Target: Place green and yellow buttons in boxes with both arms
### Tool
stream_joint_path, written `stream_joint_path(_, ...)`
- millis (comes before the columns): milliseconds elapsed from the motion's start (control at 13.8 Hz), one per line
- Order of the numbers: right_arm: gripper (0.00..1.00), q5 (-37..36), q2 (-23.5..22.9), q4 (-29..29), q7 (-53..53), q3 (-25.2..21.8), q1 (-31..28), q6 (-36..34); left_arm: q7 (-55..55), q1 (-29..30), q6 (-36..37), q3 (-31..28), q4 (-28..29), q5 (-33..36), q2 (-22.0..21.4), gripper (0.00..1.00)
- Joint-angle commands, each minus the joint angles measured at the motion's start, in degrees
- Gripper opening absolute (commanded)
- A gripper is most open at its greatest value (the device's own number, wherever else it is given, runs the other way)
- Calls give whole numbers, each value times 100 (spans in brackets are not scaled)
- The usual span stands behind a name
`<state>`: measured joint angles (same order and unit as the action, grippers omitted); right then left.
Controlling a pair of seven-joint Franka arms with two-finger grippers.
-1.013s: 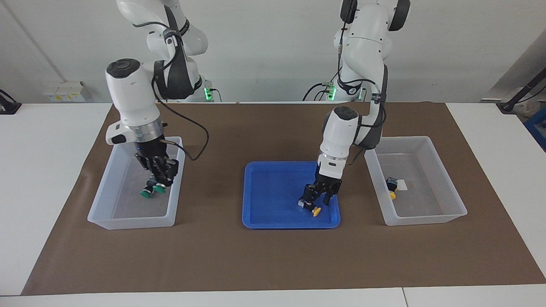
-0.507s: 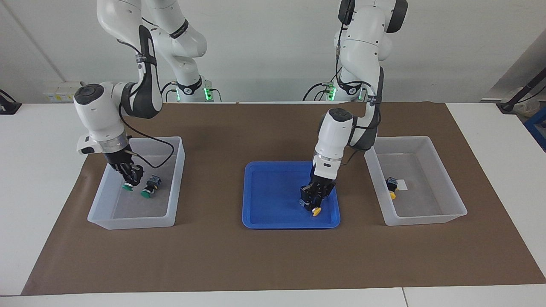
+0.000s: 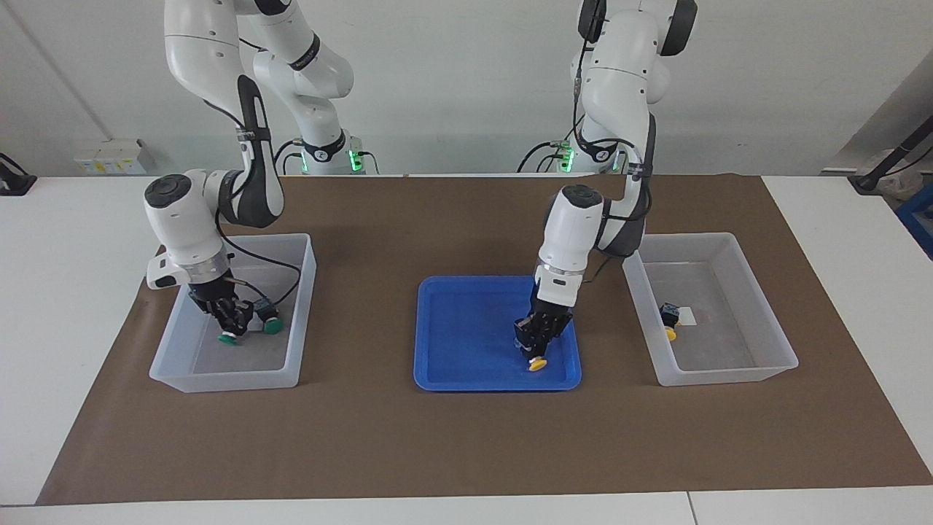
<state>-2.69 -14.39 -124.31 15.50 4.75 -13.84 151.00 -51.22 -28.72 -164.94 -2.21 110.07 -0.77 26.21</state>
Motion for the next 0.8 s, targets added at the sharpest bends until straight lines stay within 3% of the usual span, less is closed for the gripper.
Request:
stream_joint_path(0,0,-92,33,-32,-143,78,-49,-123,-90,-28,32,-60,-336,42,138,0)
stream_joint_path(145,1,-83,68,-32,-415,78,-57,-307,-81,24,294,-60,-599,41,182,0)
stream_joint_path(434,0,-83,33,64,-2040,78,-49,-291,-46,234,1602,-69,-1828,50,428,0)
stream_joint_path(724,0,-66,-143,424,-3034,157,4,-229,24,718,2386,1,-2358,50,227,0)
